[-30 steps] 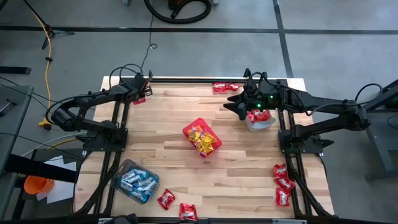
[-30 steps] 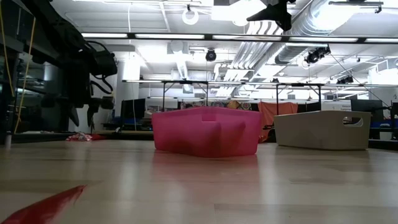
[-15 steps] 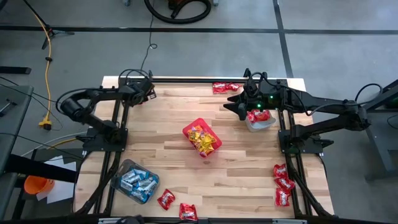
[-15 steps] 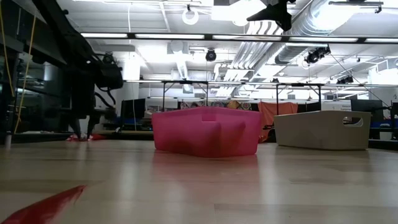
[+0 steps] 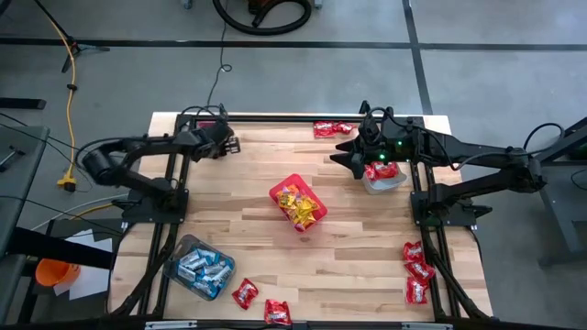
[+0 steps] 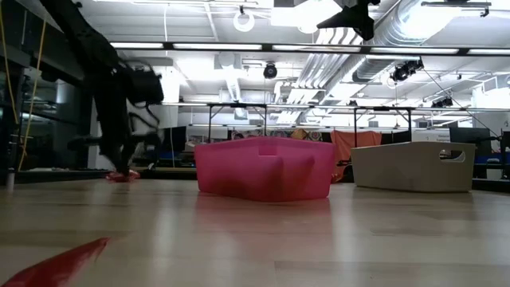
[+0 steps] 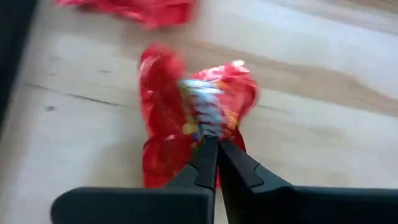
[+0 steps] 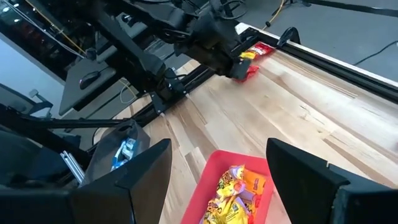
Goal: Sort candy
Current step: Put the red candy into the gray bin
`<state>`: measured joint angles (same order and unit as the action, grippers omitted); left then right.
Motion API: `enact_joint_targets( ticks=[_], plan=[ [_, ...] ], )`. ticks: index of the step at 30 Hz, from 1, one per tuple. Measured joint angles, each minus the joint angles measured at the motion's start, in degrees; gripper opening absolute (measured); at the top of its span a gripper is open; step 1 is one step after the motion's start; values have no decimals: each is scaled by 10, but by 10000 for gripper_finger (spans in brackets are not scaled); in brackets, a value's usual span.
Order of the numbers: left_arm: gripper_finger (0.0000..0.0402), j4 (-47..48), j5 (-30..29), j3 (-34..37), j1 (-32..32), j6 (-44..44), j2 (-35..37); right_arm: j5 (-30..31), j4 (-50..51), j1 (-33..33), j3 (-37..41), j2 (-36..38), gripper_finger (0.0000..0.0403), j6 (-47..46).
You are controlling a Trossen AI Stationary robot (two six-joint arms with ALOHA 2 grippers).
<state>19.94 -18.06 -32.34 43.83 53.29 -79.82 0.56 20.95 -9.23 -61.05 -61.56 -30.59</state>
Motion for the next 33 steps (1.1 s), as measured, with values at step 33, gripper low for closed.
enact_joint_targets(
  ticks=[33],
  plan=[
    [0,-437,5,-3,-482,-270,285,4,-76,0,0,0,257,56]
  ],
)
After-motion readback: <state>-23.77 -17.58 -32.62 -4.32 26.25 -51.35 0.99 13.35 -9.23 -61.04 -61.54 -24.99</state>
